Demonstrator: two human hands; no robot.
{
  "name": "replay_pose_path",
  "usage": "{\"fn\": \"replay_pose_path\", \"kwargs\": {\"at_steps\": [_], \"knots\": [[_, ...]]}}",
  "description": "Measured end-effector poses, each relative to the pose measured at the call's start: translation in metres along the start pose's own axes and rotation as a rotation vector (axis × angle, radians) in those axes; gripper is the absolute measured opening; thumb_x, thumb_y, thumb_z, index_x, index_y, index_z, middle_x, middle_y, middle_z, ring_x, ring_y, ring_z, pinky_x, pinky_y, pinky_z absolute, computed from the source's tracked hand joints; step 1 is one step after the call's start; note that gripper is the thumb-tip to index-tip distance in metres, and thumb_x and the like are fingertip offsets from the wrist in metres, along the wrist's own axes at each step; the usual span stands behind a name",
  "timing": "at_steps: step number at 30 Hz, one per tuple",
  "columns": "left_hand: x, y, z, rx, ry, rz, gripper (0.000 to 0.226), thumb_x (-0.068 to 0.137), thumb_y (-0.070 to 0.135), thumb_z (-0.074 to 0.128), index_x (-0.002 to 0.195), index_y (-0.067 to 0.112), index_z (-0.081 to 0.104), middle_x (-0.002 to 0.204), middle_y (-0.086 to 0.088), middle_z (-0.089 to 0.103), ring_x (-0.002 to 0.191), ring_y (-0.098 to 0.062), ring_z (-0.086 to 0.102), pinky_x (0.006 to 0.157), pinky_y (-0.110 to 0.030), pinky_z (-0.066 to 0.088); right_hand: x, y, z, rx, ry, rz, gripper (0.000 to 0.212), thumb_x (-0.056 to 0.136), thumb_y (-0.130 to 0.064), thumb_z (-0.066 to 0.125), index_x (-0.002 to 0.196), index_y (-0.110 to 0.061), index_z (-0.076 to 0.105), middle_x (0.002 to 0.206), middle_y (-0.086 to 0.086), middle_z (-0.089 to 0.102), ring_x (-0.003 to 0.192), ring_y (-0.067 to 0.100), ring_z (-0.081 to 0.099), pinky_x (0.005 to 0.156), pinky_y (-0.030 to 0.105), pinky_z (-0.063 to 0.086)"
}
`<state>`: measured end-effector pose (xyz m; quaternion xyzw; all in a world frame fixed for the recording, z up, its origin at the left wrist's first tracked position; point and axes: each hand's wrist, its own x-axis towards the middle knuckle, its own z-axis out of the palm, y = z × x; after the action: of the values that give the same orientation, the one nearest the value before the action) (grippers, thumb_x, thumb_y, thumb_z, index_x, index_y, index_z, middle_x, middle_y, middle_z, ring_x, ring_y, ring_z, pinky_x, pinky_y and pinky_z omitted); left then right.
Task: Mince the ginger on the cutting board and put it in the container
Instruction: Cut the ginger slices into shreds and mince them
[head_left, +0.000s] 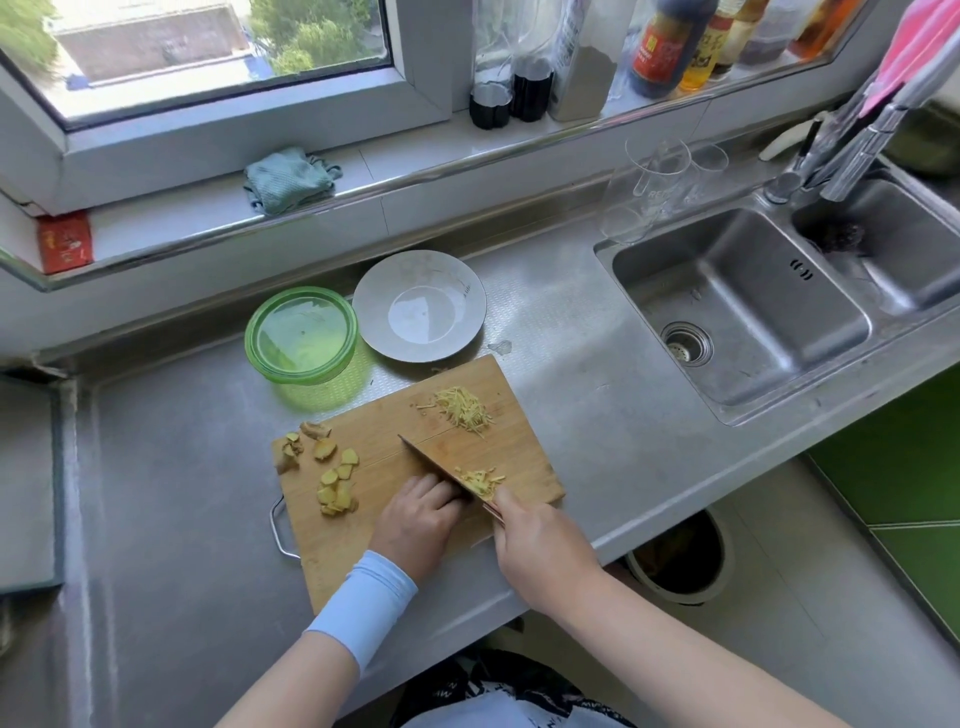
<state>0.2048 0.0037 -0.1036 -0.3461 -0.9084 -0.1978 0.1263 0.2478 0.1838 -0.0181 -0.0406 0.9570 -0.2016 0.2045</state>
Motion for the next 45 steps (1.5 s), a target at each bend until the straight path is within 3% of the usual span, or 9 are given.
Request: {"fn": "replay_pose_path", "kwargs": {"at_steps": [9,16,22,27,31,36,39,45], "knots": [[-0.006,0.009,0.004,-0.032,0.036,-0.086,0.022,0.082,0.003,0.053,0.085,0.01,0.075,0.088,-0.005,0.067,0.075,-0.024,0.056,0.053,-0.034,0.052,-0.003,0.002,0.0,0.017,0.012,-0.023,0.014,0.103,-0.026,0.038,0.114,-0.019,0.04,0.088,0.01,0.064,0.078,0.035,0.061,0.059,0.037,0.04],[-0.008,0.009,0.005,-0.057,0.056,-0.096,0.023,0.08,-0.001,0.055,0.085,0.007,0.076,0.096,-0.008,0.071,0.087,-0.026,0.063,0.062,-0.034,0.055,-0.027,0.013,0.003,-0.006,0.003,-0.002,0.037,0.103,-0.025,0.036,0.14,-0.023,0.037,0.097,0.006,0.067,0.083,0.031,0.062,0.066,0.041,0.048],[-0.007,0.01,0.003,-0.067,0.078,-0.098,0.027,0.089,0.006,0.05,0.084,0.011,0.076,0.09,-0.005,0.069,0.076,-0.024,0.059,0.056,-0.033,0.053,-0.004,-0.002,0.003,0.015,-0.012,0.009,0.009,0.103,-0.027,0.037,0.109,-0.021,0.04,0.089,0.009,0.064,0.08,0.034,0.062,0.061,0.038,0.045],[-0.005,0.012,0.001,-0.062,0.105,-0.102,0.025,0.087,0.006,0.052,0.083,0.011,0.076,0.09,-0.004,0.07,0.079,-0.022,0.057,0.057,-0.031,0.053,-0.008,0.001,0.003,0.023,0.001,-0.01,0.014,0.103,-0.028,0.037,0.116,-0.023,0.039,0.091,0.007,0.064,0.081,0.033,0.061,0.062,0.039,0.046],[-0.005,0.012,-0.001,-0.07,0.134,-0.106,0.024,0.085,0.004,0.053,0.084,0.009,0.076,0.094,-0.005,0.071,0.081,-0.024,0.063,0.058,-0.03,0.054,-0.023,0.012,0.006,0.04,0.004,0.012,0.033,0.102,-0.027,0.037,0.135,-0.025,0.038,0.093,0.006,0.066,0.082,0.03,0.06,0.067,0.043,0.049],[-0.006,0.014,-0.001,-0.055,0.116,-0.121,0.025,0.085,0.005,0.052,0.084,0.012,0.077,0.091,-0.004,0.07,0.08,-0.02,0.054,0.054,-0.029,0.051,-0.004,-0.003,0.007,0.035,0.017,0.017,0.013,0.103,-0.029,0.038,0.113,-0.022,0.041,0.09,0.01,0.065,0.08,0.035,0.062,0.062,0.039,0.047],[-0.006,0.014,-0.003,-0.062,0.123,-0.114,0.026,0.084,0.006,0.052,0.085,0.012,0.077,0.091,-0.004,0.07,0.081,-0.019,0.052,0.054,-0.028,0.05,0.0,-0.007,0.004,0.006,0.018,-0.008,0.015,0.103,-0.028,0.038,0.115,-0.02,0.043,0.091,0.011,0.066,0.082,0.035,0.063,0.059,0.035,0.039],[-0.008,0.012,0.001,-0.088,0.107,-0.143,0.022,0.081,0.001,0.06,0.088,0.012,0.077,0.098,-0.004,0.071,0.091,-0.019,0.059,0.063,-0.029,0.054,-0.021,0.009,0.004,0.036,0.005,0.0,0.017,0.102,-0.027,0.038,0.118,-0.021,0.042,0.09,0.007,0.065,0.078,0.033,0.058,0.062,0.041,0.045]]}}
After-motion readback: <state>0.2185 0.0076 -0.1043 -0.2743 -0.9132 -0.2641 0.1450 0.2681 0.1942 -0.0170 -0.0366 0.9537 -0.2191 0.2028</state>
